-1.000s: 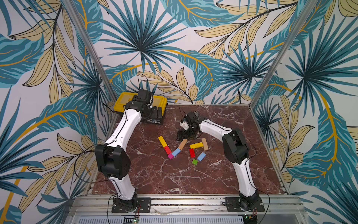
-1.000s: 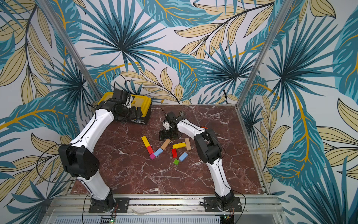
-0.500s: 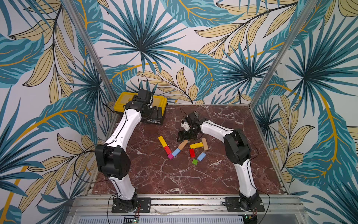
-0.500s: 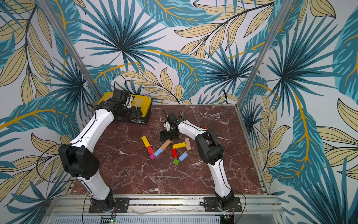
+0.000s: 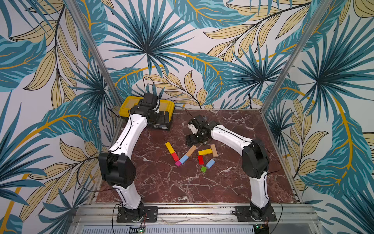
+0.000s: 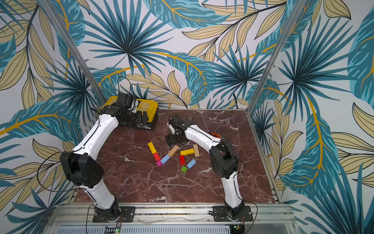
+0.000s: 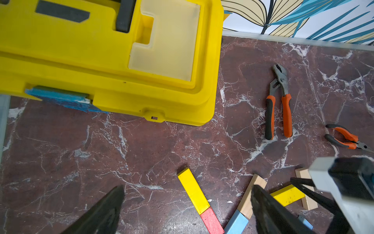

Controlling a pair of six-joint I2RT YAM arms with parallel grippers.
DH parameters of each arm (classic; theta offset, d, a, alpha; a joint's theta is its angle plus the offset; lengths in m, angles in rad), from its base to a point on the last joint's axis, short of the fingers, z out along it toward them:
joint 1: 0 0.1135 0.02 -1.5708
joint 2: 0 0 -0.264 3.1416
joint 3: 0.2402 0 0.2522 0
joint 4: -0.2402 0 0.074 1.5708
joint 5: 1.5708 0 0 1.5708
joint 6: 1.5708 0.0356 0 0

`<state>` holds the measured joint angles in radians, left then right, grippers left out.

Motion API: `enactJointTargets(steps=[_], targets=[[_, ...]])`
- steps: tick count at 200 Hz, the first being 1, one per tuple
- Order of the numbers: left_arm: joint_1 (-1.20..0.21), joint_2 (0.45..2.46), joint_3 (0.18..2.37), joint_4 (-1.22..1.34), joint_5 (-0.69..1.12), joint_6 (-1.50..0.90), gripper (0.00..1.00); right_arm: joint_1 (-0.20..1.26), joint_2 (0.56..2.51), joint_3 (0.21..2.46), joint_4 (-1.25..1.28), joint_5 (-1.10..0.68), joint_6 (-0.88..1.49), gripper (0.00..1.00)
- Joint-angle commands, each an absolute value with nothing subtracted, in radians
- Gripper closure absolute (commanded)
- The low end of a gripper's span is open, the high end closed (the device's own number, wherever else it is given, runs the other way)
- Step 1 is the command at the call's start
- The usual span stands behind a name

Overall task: Assemble the letter v with building blocks
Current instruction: Adjust the building block at the center of the board.

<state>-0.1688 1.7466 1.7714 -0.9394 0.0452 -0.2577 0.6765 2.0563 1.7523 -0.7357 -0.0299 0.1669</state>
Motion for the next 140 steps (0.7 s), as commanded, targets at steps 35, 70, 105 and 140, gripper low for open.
enactJointTargets(steps=[35, 70, 105, 140], targets=[[-0.15, 1.656, 1.744, -0.93, 0.035, -0.249, 0.01, 0.863, 2.094, 1.771, -0.892, 0.173, 0.028, 0.06], [-0.113, 1.61, 1.727, -0.931, 0.044, -0.255, 0.01, 0.926, 2.116, 1.793, -0.907, 0.161, 0.028, 0.05], [-0.092, 1.58, 1.692, -0.931, 0.045, -0.255, 0.01, 0.97, 2.17, 1.843, -0.924, 0.184, 0.056, 0.05], [-0.087, 1.574, 1.682, -0.931, 0.049, -0.251, 0.01, 0.993, 2.218, 1.884, -0.934, 0.191, 0.08, 0.04]])
